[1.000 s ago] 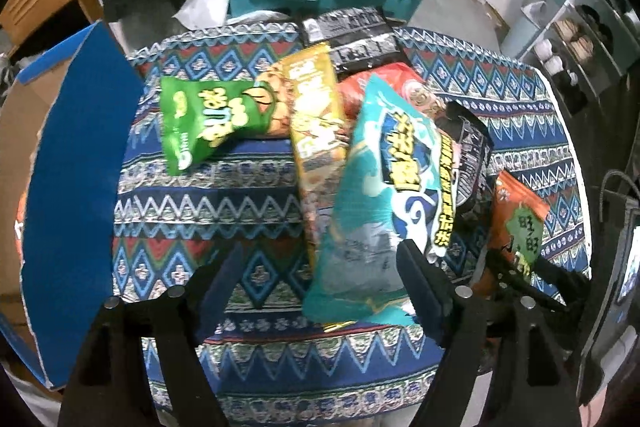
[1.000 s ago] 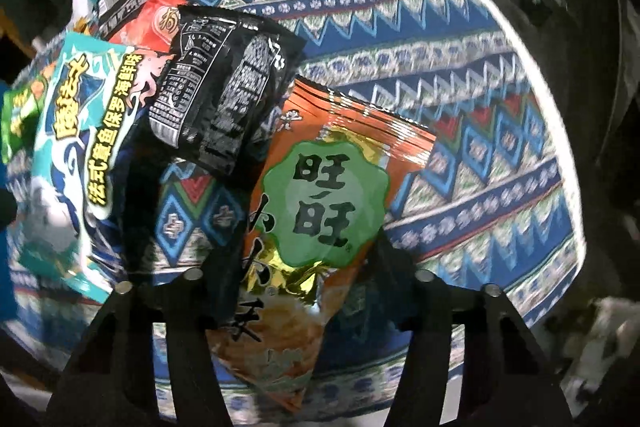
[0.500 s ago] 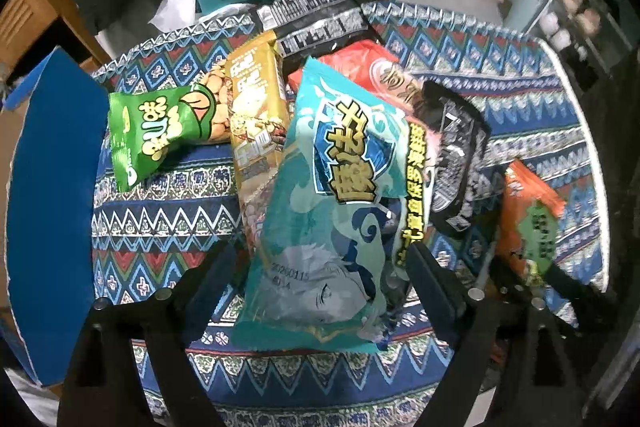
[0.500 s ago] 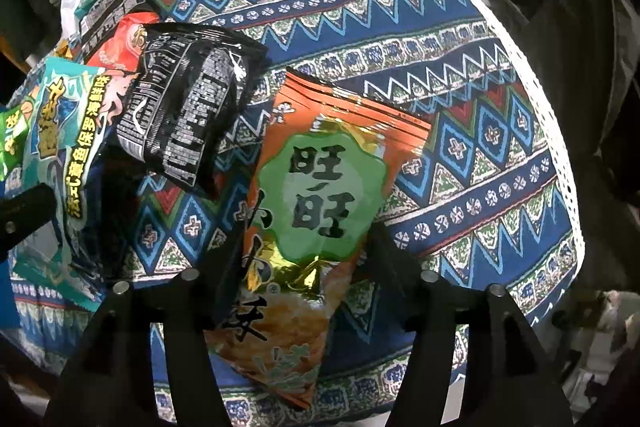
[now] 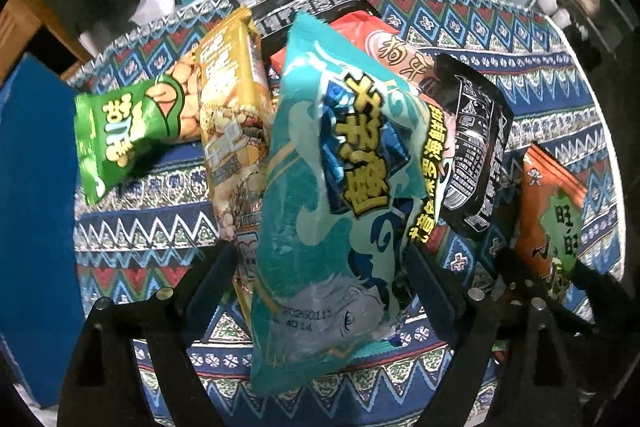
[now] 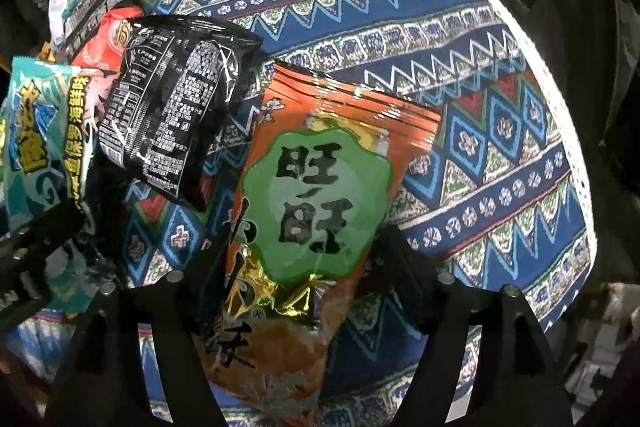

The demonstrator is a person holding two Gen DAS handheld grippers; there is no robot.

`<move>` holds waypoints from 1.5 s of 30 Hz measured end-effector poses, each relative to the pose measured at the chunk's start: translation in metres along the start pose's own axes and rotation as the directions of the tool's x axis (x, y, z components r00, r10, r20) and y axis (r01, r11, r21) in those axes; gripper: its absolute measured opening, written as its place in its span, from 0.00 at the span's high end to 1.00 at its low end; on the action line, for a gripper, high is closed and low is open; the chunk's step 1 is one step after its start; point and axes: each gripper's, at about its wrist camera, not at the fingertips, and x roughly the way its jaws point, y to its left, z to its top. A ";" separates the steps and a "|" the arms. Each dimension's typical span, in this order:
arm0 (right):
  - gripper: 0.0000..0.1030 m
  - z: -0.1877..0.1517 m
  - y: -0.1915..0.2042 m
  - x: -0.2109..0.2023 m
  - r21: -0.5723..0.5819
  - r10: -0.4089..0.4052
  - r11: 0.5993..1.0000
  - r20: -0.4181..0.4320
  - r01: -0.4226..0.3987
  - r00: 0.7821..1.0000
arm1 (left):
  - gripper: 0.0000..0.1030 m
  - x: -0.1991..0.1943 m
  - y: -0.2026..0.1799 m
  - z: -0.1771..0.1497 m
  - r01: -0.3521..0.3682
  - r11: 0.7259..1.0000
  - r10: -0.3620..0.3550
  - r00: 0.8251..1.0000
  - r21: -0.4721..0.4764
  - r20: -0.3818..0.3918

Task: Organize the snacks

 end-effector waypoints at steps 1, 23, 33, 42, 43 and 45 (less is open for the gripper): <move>0.38 0.000 0.003 0.000 -0.010 -0.002 1.000 0.003 0.002 1.000 | 0.23 -0.001 0.002 0.000 0.002 1.000 -0.002 1.000 -0.004 0.007; 0.58 -0.003 0.035 -0.052 -0.106 0.059 0.993 0.106 -0.048 0.993 | 0.81 -0.047 0.041 -0.021 0.152 0.987 -0.150 0.987 -0.050 0.051; 0.58 -0.005 0.060 -0.074 -0.159 0.110 0.983 0.126 -0.090 0.986 | 0.81 -0.077 0.073 -0.036 0.202 0.978 -0.195 0.975 -0.054 0.109; 0.58 -0.008 0.093 -0.103 -0.232 0.168 0.964 0.155 -0.129 0.974 | 0.81 -0.101 0.100 -0.046 0.227 0.971 -0.214 0.965 -0.077 0.152; 0.58 -0.008 0.097 -0.106 -0.239 0.173 0.962 0.156 -0.132 0.973 | 0.81 -0.103 0.104 -0.046 0.226 0.971 -0.211 0.965 -0.081 0.155; 0.58 -0.009 0.106 -0.112 -0.258 0.188 0.955 0.159 -0.143 0.969 | 0.81 -0.109 0.110 -0.049 0.226 0.970 -0.210 0.964 -0.086 0.162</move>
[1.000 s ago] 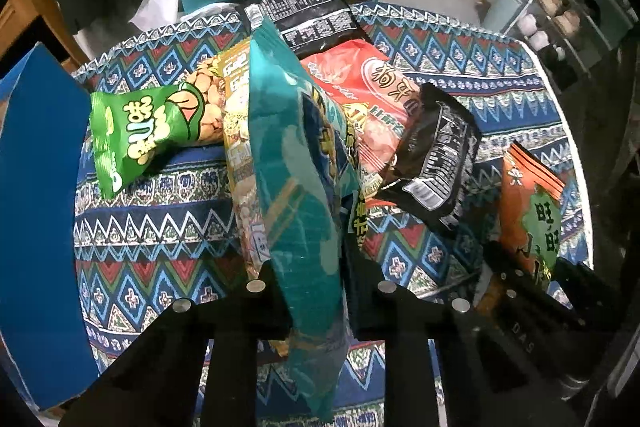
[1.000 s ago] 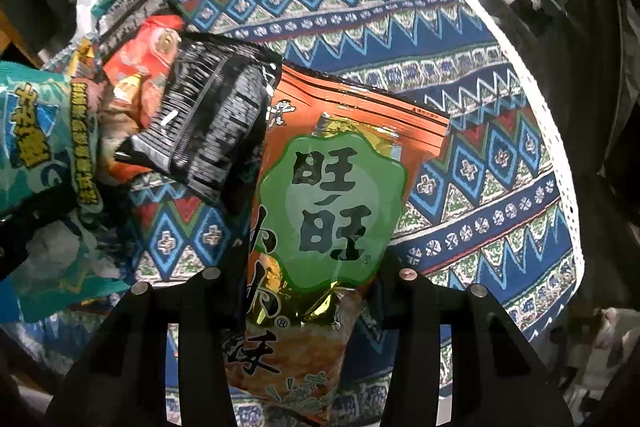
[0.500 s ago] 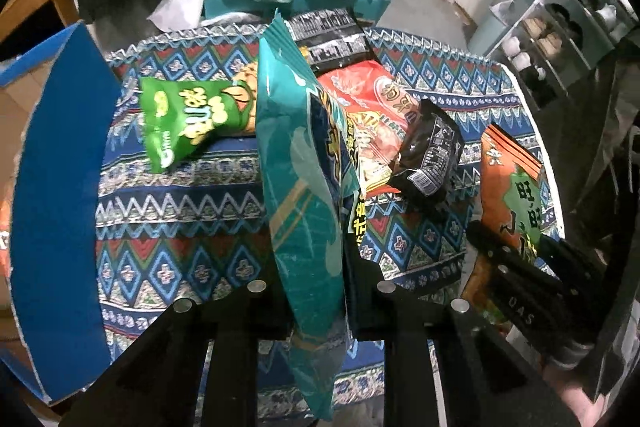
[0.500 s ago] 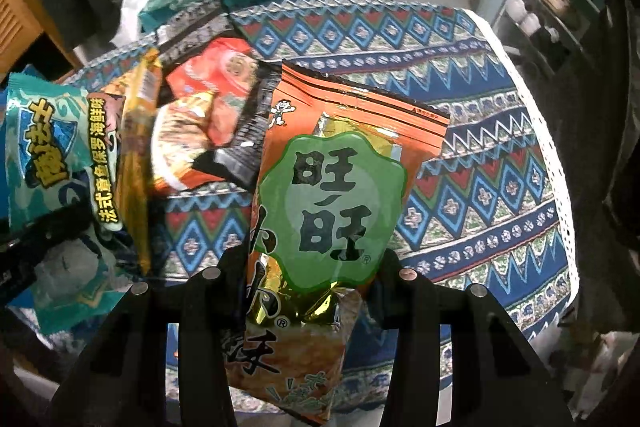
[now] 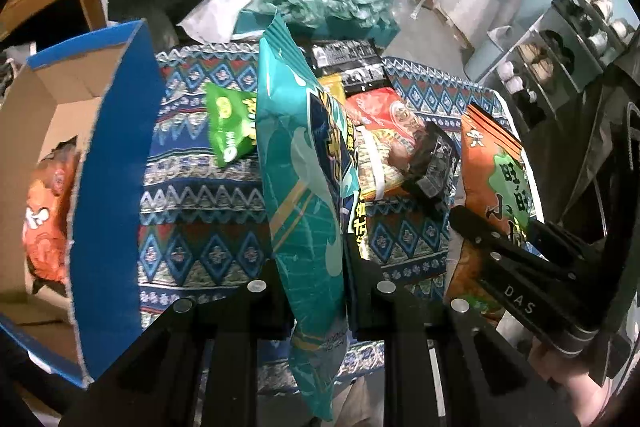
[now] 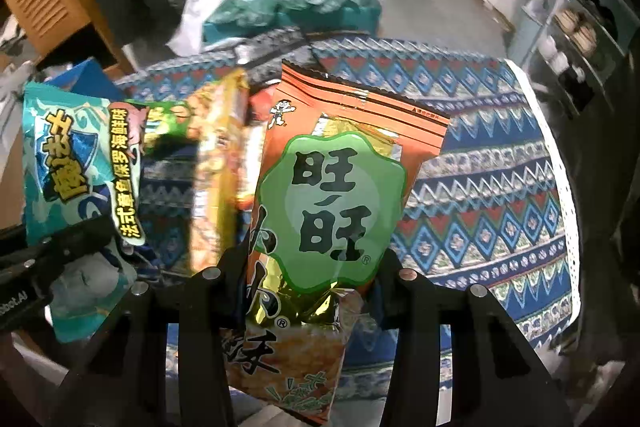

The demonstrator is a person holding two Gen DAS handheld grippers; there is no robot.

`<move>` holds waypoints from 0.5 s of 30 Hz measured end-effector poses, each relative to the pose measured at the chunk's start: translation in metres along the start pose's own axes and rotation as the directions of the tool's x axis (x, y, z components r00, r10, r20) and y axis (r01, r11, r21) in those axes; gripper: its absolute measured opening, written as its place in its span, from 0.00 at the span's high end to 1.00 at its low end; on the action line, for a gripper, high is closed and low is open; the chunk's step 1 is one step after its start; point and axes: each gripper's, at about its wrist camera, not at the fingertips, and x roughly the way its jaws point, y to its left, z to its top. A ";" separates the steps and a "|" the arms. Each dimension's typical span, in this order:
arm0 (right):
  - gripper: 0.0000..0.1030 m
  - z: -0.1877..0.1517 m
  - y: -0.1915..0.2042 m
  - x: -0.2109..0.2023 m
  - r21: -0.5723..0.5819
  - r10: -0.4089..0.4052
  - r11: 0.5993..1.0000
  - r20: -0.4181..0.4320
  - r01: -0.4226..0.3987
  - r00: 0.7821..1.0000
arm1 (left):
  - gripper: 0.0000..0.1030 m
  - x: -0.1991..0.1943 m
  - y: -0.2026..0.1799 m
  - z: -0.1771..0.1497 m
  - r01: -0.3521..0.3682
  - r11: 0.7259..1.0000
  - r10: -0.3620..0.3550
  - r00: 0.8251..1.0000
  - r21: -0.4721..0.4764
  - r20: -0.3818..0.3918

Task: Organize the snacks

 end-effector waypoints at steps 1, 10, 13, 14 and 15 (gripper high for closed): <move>0.58 0.001 0.004 -0.002 -0.007 0.007 1.000 0.003 -0.007 1.000 | 0.81 -0.004 0.003 -0.001 -0.002 1.000 0.002 1.000 -0.003 0.005; 0.58 0.010 0.046 -0.018 -0.072 0.077 0.995 0.022 -0.075 0.997 | 0.81 -0.033 0.033 -0.006 -0.026 0.999 0.027 0.998 -0.023 0.060; 0.58 0.014 0.061 -0.023 -0.095 0.095 0.991 0.030 -0.092 0.995 | 0.81 -0.043 0.045 -0.008 -0.021 0.999 0.023 0.997 -0.037 0.074; 0.58 0.016 0.066 -0.025 -0.102 0.101 0.990 0.032 -0.097 0.994 | 0.81 -0.047 0.049 -0.008 -0.016 0.999 0.019 0.996 -0.041 0.083; 0.58 0.017 0.073 -0.027 -0.110 0.111 0.988 0.035 -0.107 0.993 | 0.81 -0.051 0.053 -0.009 -0.014 0.999 0.018 0.996 -0.045 0.090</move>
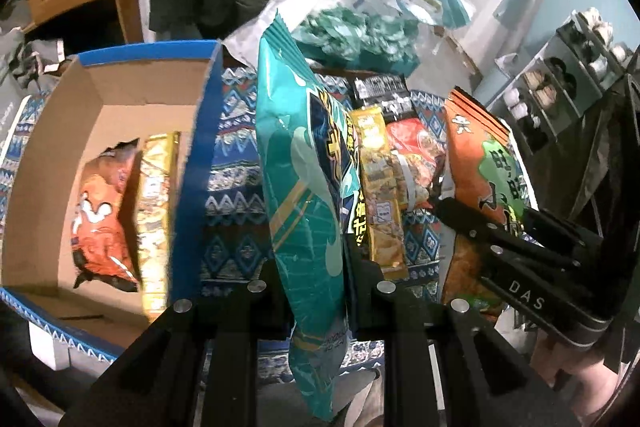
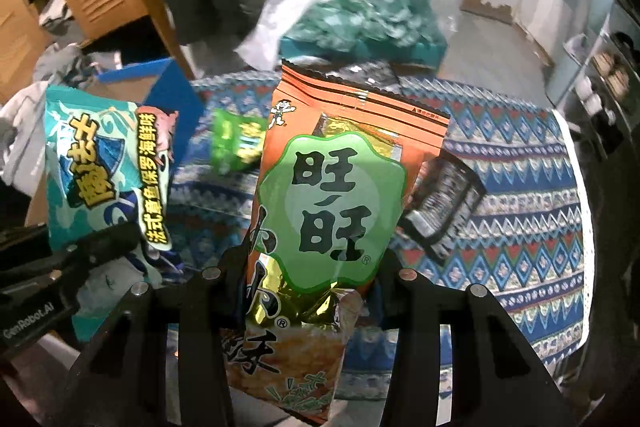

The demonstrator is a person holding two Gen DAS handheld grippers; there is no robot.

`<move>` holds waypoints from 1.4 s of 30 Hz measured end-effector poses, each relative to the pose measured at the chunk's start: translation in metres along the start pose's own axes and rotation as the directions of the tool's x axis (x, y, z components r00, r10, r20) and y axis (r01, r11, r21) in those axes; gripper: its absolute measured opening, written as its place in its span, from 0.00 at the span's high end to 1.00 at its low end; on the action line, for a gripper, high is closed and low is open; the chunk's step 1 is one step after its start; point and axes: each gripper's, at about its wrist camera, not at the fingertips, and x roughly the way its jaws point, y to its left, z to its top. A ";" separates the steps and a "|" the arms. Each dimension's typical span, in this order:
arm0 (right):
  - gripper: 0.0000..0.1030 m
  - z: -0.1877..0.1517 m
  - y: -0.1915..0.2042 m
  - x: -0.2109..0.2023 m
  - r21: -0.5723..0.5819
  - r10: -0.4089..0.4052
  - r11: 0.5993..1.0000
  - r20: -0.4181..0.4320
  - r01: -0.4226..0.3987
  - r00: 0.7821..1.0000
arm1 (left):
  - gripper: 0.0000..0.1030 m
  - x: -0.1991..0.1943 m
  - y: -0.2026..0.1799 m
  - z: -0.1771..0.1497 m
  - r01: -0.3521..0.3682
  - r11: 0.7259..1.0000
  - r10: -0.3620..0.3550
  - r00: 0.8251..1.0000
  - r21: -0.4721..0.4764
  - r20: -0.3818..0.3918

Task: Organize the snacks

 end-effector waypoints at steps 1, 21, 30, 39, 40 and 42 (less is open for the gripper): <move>0.58 0.002 0.005 -0.001 -0.006 0.009 1.000 0.003 -0.009 1.000 | 0.81 -0.003 0.003 0.000 0.001 1.000 -0.001 1.000 -0.003 0.007; 0.58 0.048 0.137 -0.004 -0.173 0.141 0.976 0.024 -0.135 0.990 | 0.81 -0.073 0.103 0.005 -0.046 0.992 0.063 0.989 -0.119 0.137; 0.58 0.059 0.195 0.014 -0.222 0.194 0.956 -0.010 -0.191 0.981 | 0.81 -0.079 0.147 0.004 -0.085 0.979 0.114 0.982 -0.187 0.150; 0.58 0.065 0.227 0.036 -0.245 0.200 0.948 -0.046 -0.205 0.979 | 0.81 -0.064 0.178 0.000 -0.125 0.967 0.153 0.982 -0.223 0.113; 0.58 0.065 0.230 0.039 -0.249 0.198 0.946 -0.052 -0.205 0.979 | 0.81 -0.063 0.179 0.000 -0.127 0.966 0.155 0.982 -0.224 0.109; 0.58 0.065 0.234 0.045 -0.255 0.195 0.945 -0.062 -0.204 0.979 | 0.81 -0.060 0.182 -0.001 -0.130 0.964 0.158 0.982 -0.231 0.102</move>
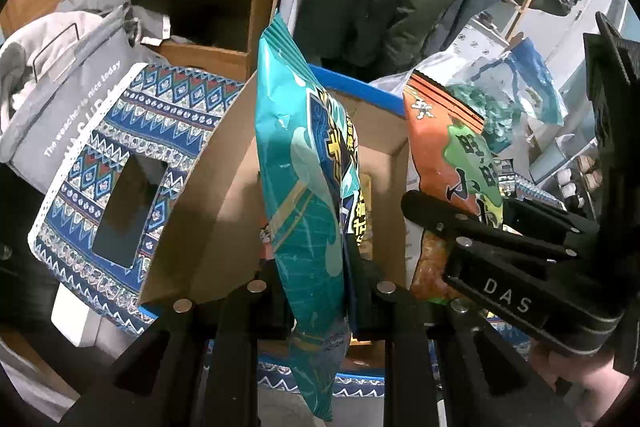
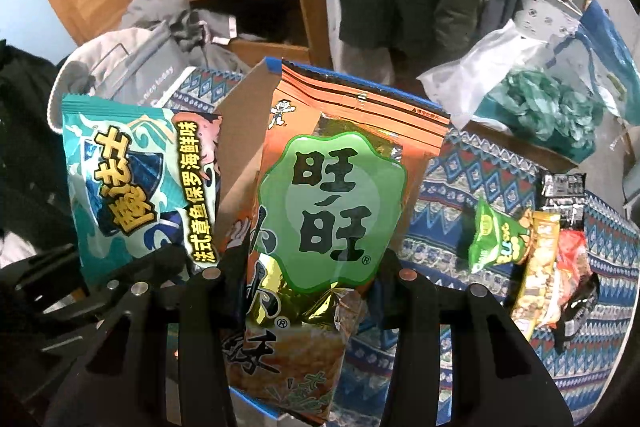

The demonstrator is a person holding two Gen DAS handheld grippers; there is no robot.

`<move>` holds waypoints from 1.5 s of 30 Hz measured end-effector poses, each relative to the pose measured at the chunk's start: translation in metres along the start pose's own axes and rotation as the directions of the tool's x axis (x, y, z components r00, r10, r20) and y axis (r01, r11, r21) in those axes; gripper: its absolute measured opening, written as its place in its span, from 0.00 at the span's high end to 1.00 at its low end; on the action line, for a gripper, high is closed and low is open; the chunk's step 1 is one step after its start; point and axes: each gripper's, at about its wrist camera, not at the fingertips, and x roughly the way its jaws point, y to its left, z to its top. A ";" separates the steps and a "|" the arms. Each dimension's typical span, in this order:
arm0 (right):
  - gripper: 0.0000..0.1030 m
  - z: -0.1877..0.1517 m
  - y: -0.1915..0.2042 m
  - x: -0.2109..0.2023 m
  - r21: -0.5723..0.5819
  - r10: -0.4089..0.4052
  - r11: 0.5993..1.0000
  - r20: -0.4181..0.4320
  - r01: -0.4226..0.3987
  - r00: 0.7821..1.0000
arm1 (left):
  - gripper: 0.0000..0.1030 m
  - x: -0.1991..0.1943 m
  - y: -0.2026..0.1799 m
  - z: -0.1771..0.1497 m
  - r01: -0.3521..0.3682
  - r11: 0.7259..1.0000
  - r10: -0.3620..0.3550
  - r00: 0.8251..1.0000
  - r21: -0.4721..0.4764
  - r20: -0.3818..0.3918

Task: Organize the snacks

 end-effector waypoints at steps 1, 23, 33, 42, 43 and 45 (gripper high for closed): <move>0.58 0.000 0.001 0.003 -0.002 0.001 1.000 -0.006 -0.001 1.000 | 0.81 0.002 0.001 0.000 -0.002 1.000 0.002 1.000 -0.005 -0.006; 0.33 0.002 -0.021 -0.007 0.030 -0.037 0.999 0.027 0.036 0.999 | 0.44 -0.001 0.003 0.002 -0.073 0.996 0.073 0.997 -0.044 0.011; 0.30 -0.011 -0.045 -0.026 0.053 -0.080 0.996 0.046 0.078 0.996 | 0.39 -0.005 -0.028 0.000 -0.072 0.997 0.071 0.997 0.019 0.021; 0.28 -0.030 -0.075 -0.042 0.076 -0.126 0.990 0.048 0.122 0.991 | 0.37 -0.001 -0.063 -0.006 -0.078 0.993 0.076 0.997 0.093 0.018; 0.28 -0.032 -0.077 -0.043 0.079 -0.130 0.989 0.048 0.126 0.990 | 0.37 0.000 -0.068 -0.007 -0.077 0.992 0.076 0.997 0.103 0.016; 0.28 -0.036 -0.086 -0.047 0.088 -0.139 0.987 0.048 0.135 0.989 | 0.37 0.002 -0.077 -0.008 -0.076 0.990 0.076 0.997 0.121 0.011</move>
